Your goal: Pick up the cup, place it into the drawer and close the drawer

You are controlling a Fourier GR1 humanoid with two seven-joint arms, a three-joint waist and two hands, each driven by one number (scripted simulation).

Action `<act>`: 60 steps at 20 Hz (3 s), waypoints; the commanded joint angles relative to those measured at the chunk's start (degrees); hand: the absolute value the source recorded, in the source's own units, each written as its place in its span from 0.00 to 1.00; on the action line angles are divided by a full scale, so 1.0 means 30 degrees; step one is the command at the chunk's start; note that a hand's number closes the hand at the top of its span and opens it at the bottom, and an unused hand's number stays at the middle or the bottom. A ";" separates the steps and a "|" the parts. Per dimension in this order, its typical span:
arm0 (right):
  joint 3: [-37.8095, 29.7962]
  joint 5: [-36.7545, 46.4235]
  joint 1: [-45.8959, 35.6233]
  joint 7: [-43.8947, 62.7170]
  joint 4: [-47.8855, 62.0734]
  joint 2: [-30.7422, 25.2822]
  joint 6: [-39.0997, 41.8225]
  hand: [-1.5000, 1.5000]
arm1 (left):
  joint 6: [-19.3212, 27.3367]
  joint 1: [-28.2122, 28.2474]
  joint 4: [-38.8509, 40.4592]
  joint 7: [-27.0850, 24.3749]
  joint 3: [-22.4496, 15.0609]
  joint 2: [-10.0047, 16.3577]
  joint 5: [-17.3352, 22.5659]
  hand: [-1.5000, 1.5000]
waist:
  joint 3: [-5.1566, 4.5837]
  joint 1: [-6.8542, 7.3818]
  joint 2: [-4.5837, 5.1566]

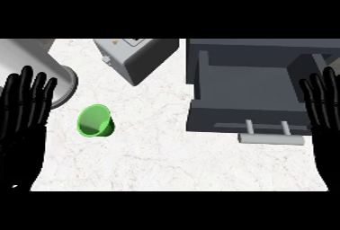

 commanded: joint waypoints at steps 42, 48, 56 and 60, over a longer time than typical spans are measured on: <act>0.0111 -0.1150 -0.0932 0.1918 0.0780 0.0906 0.0795 0.00 | 0.7448 -0.1723 0.9612 -0.2982 0.0516 -0.1937 0.0384 0.00 | 0.0075 -0.0675 -0.0507; 0.0046 -0.1492 -0.0132 0.1655 0.0666 0.0667 0.1450 0.00 | 0.8226 0.0580 0.9126 -0.4018 0.0102 -0.1927 0.0277 0.00 | 0.0077 -0.0662 -0.0517; -0.0723 -0.2079 -0.0332 0.1771 0.0901 0.0205 0.2058 0.00 | 0.5040 0.1059 1.1667 -0.6242 0.2897 -0.1318 0.2092 0.00 | 0.0077 -0.0623 -0.0513; -0.0447 -0.1902 -0.1377 0.2373 0.0924 0.0677 0.1244 0.00 | 0.5082 -0.1256 1.6095 -0.8082 0.3905 -0.1331 0.2296 0.00 | 0.0073 -0.0679 -0.0499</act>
